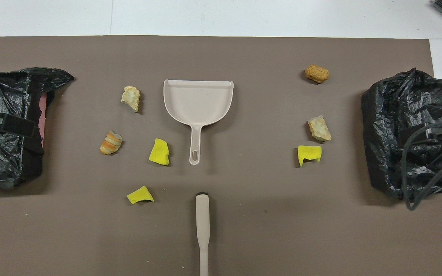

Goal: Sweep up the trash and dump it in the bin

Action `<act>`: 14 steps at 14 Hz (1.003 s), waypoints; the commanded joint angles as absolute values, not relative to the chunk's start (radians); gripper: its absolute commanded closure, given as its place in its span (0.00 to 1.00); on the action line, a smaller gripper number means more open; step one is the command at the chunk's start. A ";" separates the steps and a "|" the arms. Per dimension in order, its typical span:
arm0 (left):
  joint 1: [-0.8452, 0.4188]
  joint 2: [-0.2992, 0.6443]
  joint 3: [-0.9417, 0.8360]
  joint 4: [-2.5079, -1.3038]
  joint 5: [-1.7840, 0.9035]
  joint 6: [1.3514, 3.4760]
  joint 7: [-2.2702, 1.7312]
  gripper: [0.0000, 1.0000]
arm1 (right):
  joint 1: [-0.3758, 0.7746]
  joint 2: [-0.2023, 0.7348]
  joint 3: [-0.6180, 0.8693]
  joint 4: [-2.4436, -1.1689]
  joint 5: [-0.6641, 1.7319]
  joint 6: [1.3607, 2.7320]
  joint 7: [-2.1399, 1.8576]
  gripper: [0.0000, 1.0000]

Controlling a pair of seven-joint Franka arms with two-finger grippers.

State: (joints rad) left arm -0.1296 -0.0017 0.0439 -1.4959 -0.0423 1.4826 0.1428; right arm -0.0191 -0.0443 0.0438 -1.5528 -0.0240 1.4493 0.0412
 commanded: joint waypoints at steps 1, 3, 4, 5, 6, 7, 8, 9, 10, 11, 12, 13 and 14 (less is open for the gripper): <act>-0.120 -0.008 0.037 -1.488 -0.029 1.468 0.147 0.00 | -0.026 -0.069 0.049 -1.569 -0.011 1.442 0.005 0.00; -0.123 -0.011 0.026 -1.488 -0.029 1.459 0.141 0.00 | -0.029 -0.072 0.049 -1.575 -0.011 1.439 -0.005 0.00; -0.130 -0.014 0.022 -1.489 -0.032 1.459 0.141 0.00 | -0.029 -0.071 0.049 -1.574 -0.009 1.443 -0.029 0.00; -0.136 -0.017 0.018 -1.494 -0.034 1.453 0.138 0.00 | -0.029 -0.068 0.049 -1.574 -0.008 1.451 -0.055 0.00; -0.140 -0.034 0.015 -1.521 -0.037 1.457 0.127 0.00 | -0.028 -0.060 0.049 -1.568 -0.008 1.454 -0.061 0.00; -0.138 -0.057 -0.018 -1.560 -0.038 1.469 0.095 0.00 | -0.029 -0.052 0.049 -1.563 -0.009 1.454 -0.063 0.00; -0.137 -0.086 -0.056 -1.607 -0.038 1.480 0.048 0.00 | -0.028 -0.038 0.051 -1.552 -0.009 1.454 -0.063 0.00; -0.137 -0.121 -0.083 -1.665 -0.038 1.514 0.007 0.00 | -0.026 -0.020 0.052 -1.539 -0.009 1.456 -0.063 0.00; -0.138 -0.167 -0.127 -1.740 -0.040 1.554 -0.035 0.00 | -0.022 -0.005 0.069 -1.536 -0.011 1.457 -0.063 0.00; -0.137 -0.202 -0.180 -1.812 -0.040 1.593 -0.085 0.00 | -0.018 0.009 0.092 -1.534 -0.012 1.465 -0.061 0.00; -0.137 -0.230 -0.227 -1.875 -0.040 1.629 -0.147 0.00 | -0.015 0.023 0.101 -1.532 -0.008 1.494 -0.060 0.00; -0.135 -0.253 -0.280 -1.935 -0.040 1.662 -0.202 0.00 | -0.012 0.038 0.109 -1.534 0.009 1.535 -0.055 0.00; -0.137 -0.273 -0.329 -1.986 -0.046 1.692 -0.250 0.00 | 0.001 0.058 0.117 -1.542 0.044 1.569 -0.051 0.00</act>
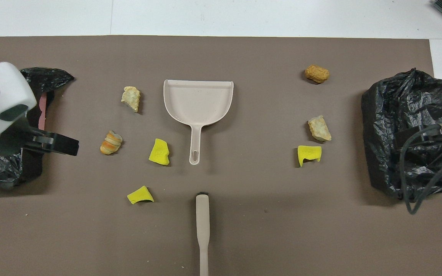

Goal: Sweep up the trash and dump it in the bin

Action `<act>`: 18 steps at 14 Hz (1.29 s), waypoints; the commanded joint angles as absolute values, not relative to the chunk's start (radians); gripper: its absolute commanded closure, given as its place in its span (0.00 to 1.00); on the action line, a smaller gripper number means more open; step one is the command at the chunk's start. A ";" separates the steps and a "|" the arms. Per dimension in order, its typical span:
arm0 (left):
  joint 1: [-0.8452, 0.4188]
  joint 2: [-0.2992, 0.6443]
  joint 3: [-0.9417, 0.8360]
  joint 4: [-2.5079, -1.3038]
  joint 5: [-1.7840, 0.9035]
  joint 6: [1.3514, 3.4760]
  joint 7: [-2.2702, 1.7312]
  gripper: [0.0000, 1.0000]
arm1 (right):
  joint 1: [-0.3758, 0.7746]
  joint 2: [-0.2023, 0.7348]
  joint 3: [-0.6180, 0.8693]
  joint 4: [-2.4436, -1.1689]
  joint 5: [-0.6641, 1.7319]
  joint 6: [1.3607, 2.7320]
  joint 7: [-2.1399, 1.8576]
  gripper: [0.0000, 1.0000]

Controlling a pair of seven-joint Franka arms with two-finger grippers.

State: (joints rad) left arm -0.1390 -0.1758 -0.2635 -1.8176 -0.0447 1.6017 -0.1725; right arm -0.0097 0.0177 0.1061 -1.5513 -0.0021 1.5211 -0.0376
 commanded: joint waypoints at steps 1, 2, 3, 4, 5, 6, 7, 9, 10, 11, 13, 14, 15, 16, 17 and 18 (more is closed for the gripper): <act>-0.137 -0.287 -0.375 -2.032 -0.057 1.716 -0.293 0.00 | 0.020 0.084 0.117 -1.542 0.061 1.591 -0.048 0.00; -0.138 -0.302 -0.409 -2.080 -0.098 1.758 -0.325 0.00 | 0.041 0.101 0.117 -1.542 0.063 1.624 -0.035 0.00; -0.138 -0.319 -0.444 -2.124 -0.135 1.807 -0.339 0.00 | 0.075 0.133 0.117 -1.542 0.064 1.667 -0.013 0.00; -0.138 -0.324 -0.487 -2.153 -0.153 1.836 -0.372 0.00 | 0.096 0.161 0.117 -1.542 0.064 1.708 0.011 0.00; -0.138 -0.315 -0.546 -2.186 -0.153 1.868 -0.424 0.00 | 0.118 0.187 0.118 -1.542 0.066 1.750 0.030 0.00; -0.138 -0.318 -0.596 -2.228 -0.156 1.929 -0.464 0.00 | 0.145 0.210 0.118 -1.542 0.067 1.793 0.055 0.00; -0.140 -0.318 -0.630 -2.259 -0.163 1.962 -0.495 0.00 | 0.176 0.236 0.117 -1.540 0.081 1.836 0.090 0.00; -0.138 -0.286 -0.730 -2.305 -0.169 1.991 -0.520 0.00 | 0.227 0.288 0.117 -1.539 0.104 1.926 0.168 0.00; -0.140 -0.293 -0.765 -2.342 -0.199 2.023 -0.541 0.00 | 0.248 0.319 0.118 -1.537 0.100 1.956 0.214 0.00; -0.140 -0.301 -0.800 -2.364 -0.268 2.042 -0.548 0.00 | 0.288 0.360 0.118 -1.526 0.091 1.986 0.285 0.00; -0.150 -0.292 -0.847 -2.419 -0.336 2.084 -0.549 0.00 | 0.357 0.422 0.115 -1.502 0.078 2.054 0.371 0.00; -0.178 -0.293 -0.870 -2.456 -0.374 2.126 -0.560 0.00 | 0.385 0.443 0.115 -1.500 0.077 2.089 0.411 0.00; -0.199 -0.301 -0.873 -2.485 -0.405 2.144 -0.572 0.00 | 0.408 0.466 0.115 -1.499 0.077 2.118 0.458 0.00; -0.210 -0.302 -0.873 -2.485 -0.416 2.143 -0.572 0.00 | 0.435 0.494 0.114 -1.491 0.072 2.153 0.525 0.00; -0.210 -0.298 -0.873 -2.488 -0.425 2.141 -0.574 0.00 | 0.461 0.523 0.110 -1.477 0.049 2.175 0.581 0.00; -0.212 -0.298 -0.873 -2.493 -0.428 2.140 -0.572 0.00 | 0.480 0.552 0.112 -1.451 0.008 2.177 0.619 0.00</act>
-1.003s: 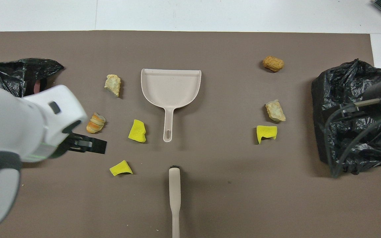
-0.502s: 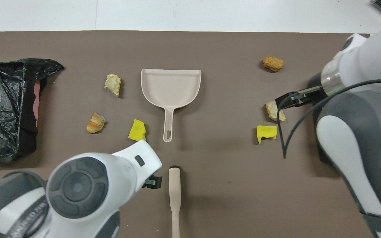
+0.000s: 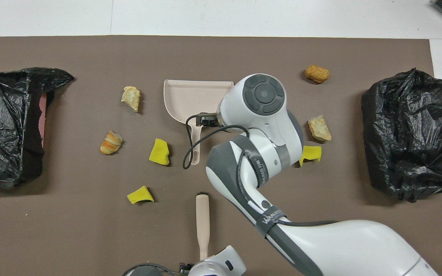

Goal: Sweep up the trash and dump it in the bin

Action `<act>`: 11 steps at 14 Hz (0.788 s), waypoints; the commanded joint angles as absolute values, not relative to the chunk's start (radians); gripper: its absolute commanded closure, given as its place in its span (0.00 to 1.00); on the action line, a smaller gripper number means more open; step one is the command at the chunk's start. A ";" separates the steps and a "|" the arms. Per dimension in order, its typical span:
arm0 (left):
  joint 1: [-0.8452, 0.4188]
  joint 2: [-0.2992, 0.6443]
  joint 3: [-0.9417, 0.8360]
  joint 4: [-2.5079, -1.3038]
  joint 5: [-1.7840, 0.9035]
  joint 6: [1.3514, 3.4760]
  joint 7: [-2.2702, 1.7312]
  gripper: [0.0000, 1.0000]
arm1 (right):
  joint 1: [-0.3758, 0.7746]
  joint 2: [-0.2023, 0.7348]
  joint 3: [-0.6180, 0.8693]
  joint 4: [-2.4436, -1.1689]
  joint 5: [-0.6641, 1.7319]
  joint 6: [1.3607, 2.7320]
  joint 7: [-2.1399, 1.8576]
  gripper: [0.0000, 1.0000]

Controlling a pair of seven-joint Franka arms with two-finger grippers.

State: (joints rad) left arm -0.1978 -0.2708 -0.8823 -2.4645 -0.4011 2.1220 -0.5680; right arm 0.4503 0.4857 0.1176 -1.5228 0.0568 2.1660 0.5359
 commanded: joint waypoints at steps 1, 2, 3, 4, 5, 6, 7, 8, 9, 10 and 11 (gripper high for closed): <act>-0.215 -0.298 -0.873 -2.502 -0.429 2.140 -0.569 0.06 | 0.492 0.578 0.115 -1.422 -0.021 2.174 0.653 0.00; -0.216 -0.298 -0.873 -2.502 -0.430 2.140 -0.569 0.12 | 0.502 0.590 0.115 -1.411 -0.031 2.177 0.676 0.00; -0.216 -0.296 -0.873 -2.505 -0.430 2.138 -0.568 0.22 | 0.508 0.592 0.115 -1.411 -0.031 2.177 0.680 0.06; -0.216 -0.293 -0.871 -2.502 -0.430 2.138 -0.568 0.35 | 0.509 0.591 0.115 -1.411 -0.032 2.175 0.680 0.13; -0.216 -0.293 -0.871 -2.502 -0.430 2.138 -0.565 0.52 | 0.529 0.594 0.115 -1.413 -0.041 2.169 0.681 0.14; -0.216 -0.291 -0.870 -2.502 -0.430 2.134 -0.548 0.73 | 0.567 0.609 0.109 -1.413 -0.060 2.171 0.690 0.19; -0.216 -0.290 -0.868 -2.500 -0.430 2.131 -0.546 0.89 | 0.572 0.617 0.110 -1.414 -0.078 2.171 0.699 0.23; -0.212 -0.285 -0.867 -2.494 -0.430 2.122 -0.546 1.00 | 0.569 0.617 0.110 -1.414 -0.087 2.155 0.699 0.25; -0.207 -0.285 -0.865 -2.491 -0.430 2.114 -0.545 1.00 | 0.569 0.615 0.112 -1.416 -0.087 2.155 0.699 0.37; -0.204 -0.287 -0.864 -2.487 -0.430 2.108 -0.534 1.00 | 0.571 0.611 0.115 -1.417 -0.081 2.158 0.699 0.40; -0.204 -0.290 -0.862 -2.479 -0.430 2.094 -0.520 1.00 | 0.580 0.611 0.114 -1.425 -0.066 2.158 0.703 0.42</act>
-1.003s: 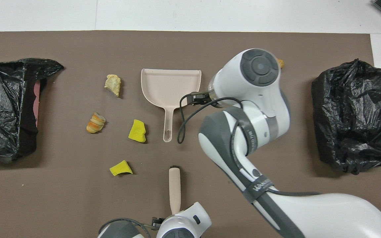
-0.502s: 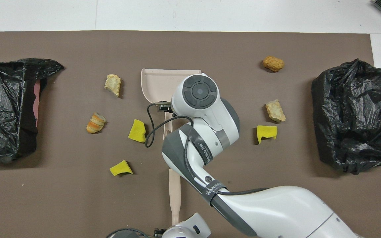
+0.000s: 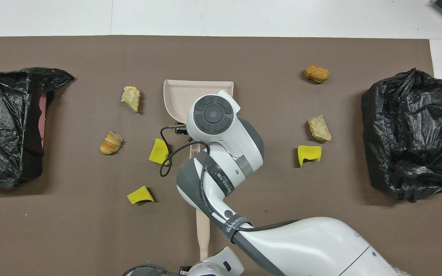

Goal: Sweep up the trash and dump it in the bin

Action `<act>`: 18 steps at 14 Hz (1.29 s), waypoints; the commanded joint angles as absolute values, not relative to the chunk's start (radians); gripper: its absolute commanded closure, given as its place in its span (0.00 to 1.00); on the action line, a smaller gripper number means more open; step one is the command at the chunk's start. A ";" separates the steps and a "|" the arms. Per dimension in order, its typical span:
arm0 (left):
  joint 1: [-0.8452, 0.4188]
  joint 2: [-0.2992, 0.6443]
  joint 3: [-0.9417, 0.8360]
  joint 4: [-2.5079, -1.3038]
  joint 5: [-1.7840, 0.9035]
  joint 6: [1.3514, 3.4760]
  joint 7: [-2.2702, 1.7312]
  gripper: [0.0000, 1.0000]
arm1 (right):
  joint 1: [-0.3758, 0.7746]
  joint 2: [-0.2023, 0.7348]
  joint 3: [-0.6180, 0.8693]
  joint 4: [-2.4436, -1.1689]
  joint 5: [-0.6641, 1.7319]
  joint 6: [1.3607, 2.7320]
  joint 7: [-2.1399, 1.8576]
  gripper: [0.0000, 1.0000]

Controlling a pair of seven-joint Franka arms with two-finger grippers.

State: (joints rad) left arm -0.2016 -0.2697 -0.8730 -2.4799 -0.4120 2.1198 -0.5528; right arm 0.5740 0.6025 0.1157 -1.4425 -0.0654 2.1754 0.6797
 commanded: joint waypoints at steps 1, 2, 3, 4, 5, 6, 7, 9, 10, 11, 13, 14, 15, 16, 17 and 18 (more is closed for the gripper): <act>-0.203 -0.296 -0.841 -2.471 -0.428 2.067 -0.503 1.00 | 0.578 0.609 0.115 -1.428 -0.066 2.152 0.701 0.60; -0.206 -0.302 -0.807 -2.458 -0.426 2.019 -0.491 1.00 | 0.577 0.609 0.115 -1.428 -0.069 2.148 0.700 0.81; -0.206 -0.308 -0.775 -2.433 -0.420 1.949 -0.471 1.00 | 0.577 0.609 0.115 -1.425 -0.072 2.135 0.699 1.00; -0.206 -0.322 -0.749 -2.418 -0.411 1.884 -0.453 1.00 | 0.577 0.607 0.114 -1.421 -0.087 2.117 0.696 1.00; -0.207 -0.362 -0.709 -2.416 -0.387 1.832 -0.428 1.00 | 0.563 0.606 0.114 -1.419 -0.086 2.099 0.686 1.00; -0.210 -0.412 -0.656 -2.418 -0.359 1.792 -0.384 1.00 | 0.548 0.606 0.115 -1.413 -0.081 2.100 0.683 1.00; -0.209 -0.454 -0.603 -2.418 -0.347 1.742 -0.330 1.00 | 0.526 0.603 0.117 -1.402 -0.077 2.100 0.681 1.00; -0.207 -0.474 -0.499 -2.413 -0.213 1.721 -0.279 1.00 | 0.511 0.603 0.117 -1.364 -0.072 2.094 0.643 1.00; -0.203 -0.456 -0.459 -2.402 -0.142 1.739 -0.275 1.00 | 0.503 0.594 0.115 -1.364 -0.072 2.091 0.614 1.00; -0.199 -0.425 -0.412 -2.396 -0.091 1.767 -0.249 1.00 | 0.488 0.562 0.115 -1.371 -0.069 2.088 0.580 1.00; -0.192 -0.344 -0.288 -2.363 -0.002 1.863 -0.139 1.00 | 0.476 0.505 0.115 -1.429 -0.068 2.051 0.386 1.00; -0.192 -0.294 -0.228 -2.315 0.017 1.873 -0.108 1.00 | 0.477 0.486 0.117 -1.449 -0.066 2.030 0.291 1.00; -0.192 -0.241 -0.177 -2.262 0.046 1.876 -0.091 1.00 | 0.479 0.463 0.115 -1.471 -0.066 1.995 0.220 1.00; -0.192 -0.200 -0.143 -2.212 0.079 1.875 -0.068 1.00 | 0.476 0.442 0.117 -1.486 -0.066 1.964 0.174 1.00; -0.192 -0.164 -0.124 -2.179 0.101 1.881 -0.033 1.00 | 0.477 0.425 0.117 -1.489 -0.066 1.929 0.134 1.00; -0.186 -0.116 -0.112 -2.143 0.115 1.891 -0.006 1.00 | 0.477 0.410 0.117 -1.491 -0.066 1.880 0.082 1.00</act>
State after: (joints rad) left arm -0.1877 -0.2244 -0.1224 -2.2481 0.0738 1.8918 -0.0388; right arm 0.4848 0.4751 0.1092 -1.4331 -0.0655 1.9271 0.1779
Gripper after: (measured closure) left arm 0.727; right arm 0.683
